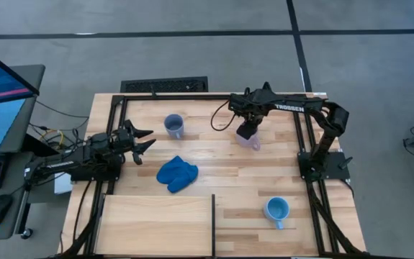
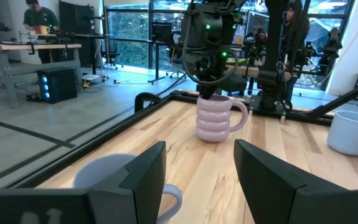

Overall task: Stack small to large cups/mugs on shelf
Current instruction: Move the violet mug from the top right to the center on the table

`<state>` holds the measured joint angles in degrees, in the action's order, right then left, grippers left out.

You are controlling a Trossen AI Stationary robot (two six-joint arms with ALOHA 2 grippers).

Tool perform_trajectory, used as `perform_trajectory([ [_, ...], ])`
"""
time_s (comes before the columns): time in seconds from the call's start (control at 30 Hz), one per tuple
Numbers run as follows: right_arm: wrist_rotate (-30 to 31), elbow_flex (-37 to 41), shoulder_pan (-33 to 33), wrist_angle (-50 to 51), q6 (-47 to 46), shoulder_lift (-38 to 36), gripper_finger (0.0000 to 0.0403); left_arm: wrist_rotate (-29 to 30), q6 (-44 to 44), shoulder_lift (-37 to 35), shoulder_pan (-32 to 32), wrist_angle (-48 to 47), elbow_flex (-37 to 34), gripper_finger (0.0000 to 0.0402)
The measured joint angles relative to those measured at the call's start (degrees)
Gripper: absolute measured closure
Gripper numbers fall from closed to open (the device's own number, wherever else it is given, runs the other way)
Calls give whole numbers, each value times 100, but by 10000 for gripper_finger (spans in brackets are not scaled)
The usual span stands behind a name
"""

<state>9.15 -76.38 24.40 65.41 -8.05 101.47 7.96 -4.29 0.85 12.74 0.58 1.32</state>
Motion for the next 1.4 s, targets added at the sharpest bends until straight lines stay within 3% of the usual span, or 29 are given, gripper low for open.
perform_trajectory([
  [0.33, -474, -715, -102, 272, 46, 52, 380, -1, 0, 0, 0, 0, 0, 221],
  [1.03, -365, -3422, -1023, 2022, -601, 17, 380, -1, 0, 1, -1, 0, 0, 221],
  [1.4, -1176, -3866, -1770, 1928, -1423, 15, 380, 31, 0, 1, 1, 13, -2, 221],
])
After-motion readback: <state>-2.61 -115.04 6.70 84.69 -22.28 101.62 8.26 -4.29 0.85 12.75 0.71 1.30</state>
